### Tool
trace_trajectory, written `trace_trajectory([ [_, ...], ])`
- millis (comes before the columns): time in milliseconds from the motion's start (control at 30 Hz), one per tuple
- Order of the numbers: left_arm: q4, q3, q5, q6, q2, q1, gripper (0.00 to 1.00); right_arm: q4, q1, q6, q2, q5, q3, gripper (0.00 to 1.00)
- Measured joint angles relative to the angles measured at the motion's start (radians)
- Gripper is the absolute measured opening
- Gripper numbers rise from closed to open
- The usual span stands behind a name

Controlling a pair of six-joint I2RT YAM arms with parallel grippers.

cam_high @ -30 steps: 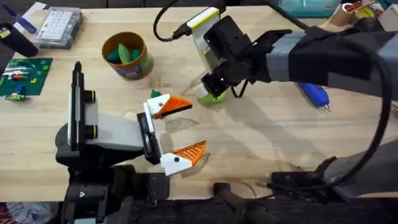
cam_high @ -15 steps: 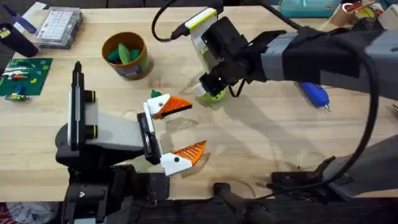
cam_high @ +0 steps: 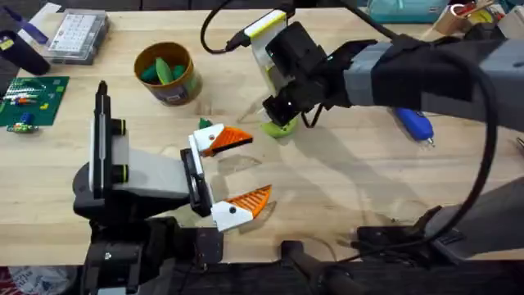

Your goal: Pick up the gripper from the table and insert it into the empty holder that is missing its gripper. Then pick up a screw, insert it into the mounting hole, and use the screwdriver to tighten it. Finally, clean up the table by picking up the vegetable and placing it into the bucket.

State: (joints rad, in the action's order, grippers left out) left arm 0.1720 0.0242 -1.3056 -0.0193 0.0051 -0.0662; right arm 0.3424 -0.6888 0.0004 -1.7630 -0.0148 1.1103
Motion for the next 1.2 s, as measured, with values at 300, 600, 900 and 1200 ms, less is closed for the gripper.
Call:
trace_trajectory([
  [300, 0.000, 0.000, 0.000, 0.000, 0.000, 0.000, 0.991, -0.008, 0.000, -0.001, 0.000, 0.004, 0.008, 0.010],
  [600, 0.000, 0.000, 0.000, 0.000, 0.000, 0.000, 0.991, 0.001, 0.000, -0.001, 0.000, 0.004, 0.011, 0.008],
  [900, 0.000, 0.000, 0.000, 0.000, 0.000, 0.000, 0.991, 0.073, 0.000, 0.000, 0.000, -0.001, 0.050, 0.125],
  [1200, 0.000, 0.000, 0.000, 0.000, 0.000, 0.000, 0.991, 0.078, 0.000, -0.001, 0.000, -0.001, 0.056, 0.176],
])
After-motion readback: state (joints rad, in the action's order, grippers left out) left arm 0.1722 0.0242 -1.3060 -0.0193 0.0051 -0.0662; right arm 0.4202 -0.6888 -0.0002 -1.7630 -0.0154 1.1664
